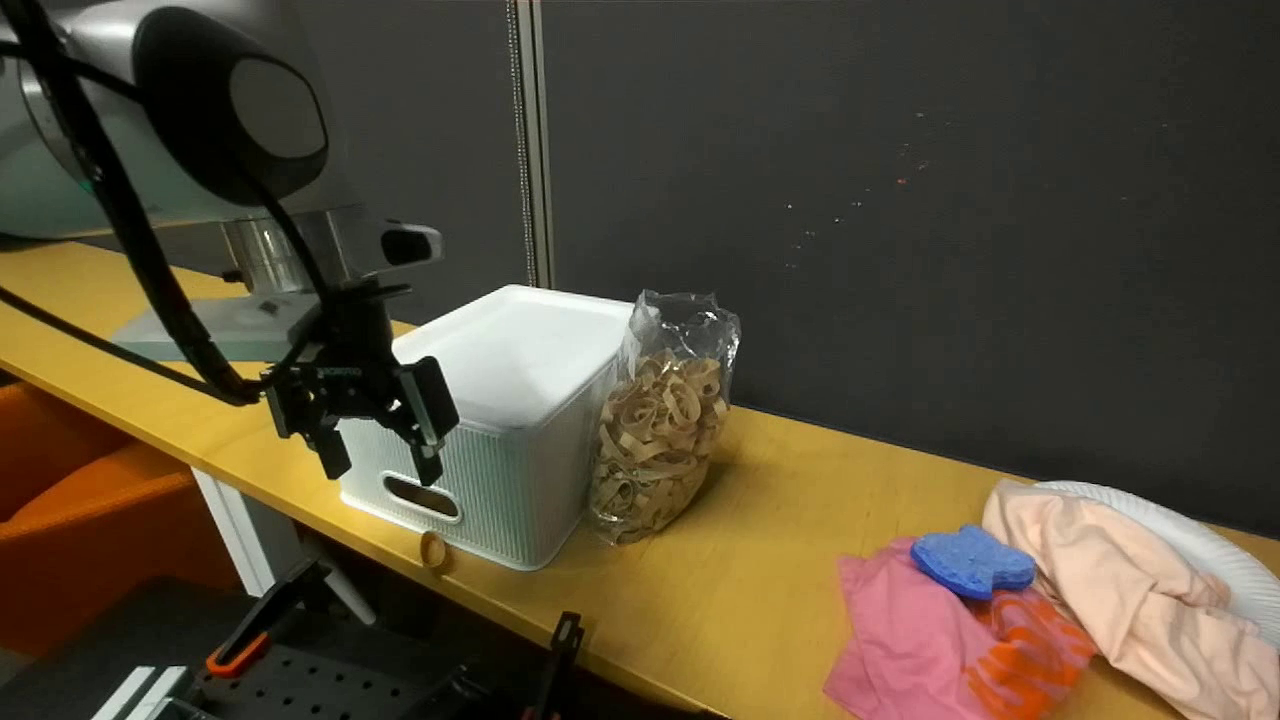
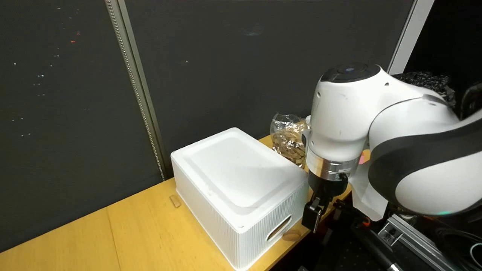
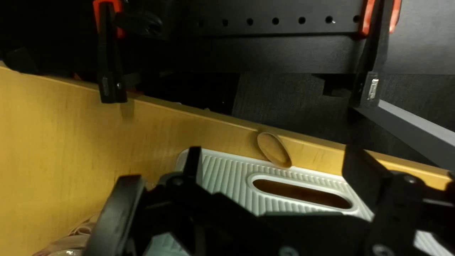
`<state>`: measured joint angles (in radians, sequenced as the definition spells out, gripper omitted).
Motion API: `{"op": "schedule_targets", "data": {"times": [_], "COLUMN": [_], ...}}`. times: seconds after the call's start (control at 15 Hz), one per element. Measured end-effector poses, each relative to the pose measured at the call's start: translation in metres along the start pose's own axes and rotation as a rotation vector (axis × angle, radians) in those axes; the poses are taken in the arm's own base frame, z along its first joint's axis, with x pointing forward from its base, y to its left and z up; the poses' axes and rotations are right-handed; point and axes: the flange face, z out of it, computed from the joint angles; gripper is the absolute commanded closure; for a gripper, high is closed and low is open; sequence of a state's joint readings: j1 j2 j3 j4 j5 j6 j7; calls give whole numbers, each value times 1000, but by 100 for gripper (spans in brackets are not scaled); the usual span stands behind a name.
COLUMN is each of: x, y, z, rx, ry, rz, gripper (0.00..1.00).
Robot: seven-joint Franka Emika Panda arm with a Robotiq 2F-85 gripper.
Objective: Pick up the rubber band on the table and put it in the plastic bag
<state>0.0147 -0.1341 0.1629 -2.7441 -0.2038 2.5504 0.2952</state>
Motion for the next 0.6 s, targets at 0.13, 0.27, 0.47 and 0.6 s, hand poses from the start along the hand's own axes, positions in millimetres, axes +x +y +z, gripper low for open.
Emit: {"op": "schedule_targets", "data": {"times": [0.13,0.27,0.47,0.6], "x": [-1,2,15,26], "y": [-4,-7,-19,-32], "z": [3,7,19,31], "rx": [-14,-24,-26,-21], "ry": [-1,14,43,51], "rz": [4,1,-23,-45], "gripper": [0,0,0,0]}}
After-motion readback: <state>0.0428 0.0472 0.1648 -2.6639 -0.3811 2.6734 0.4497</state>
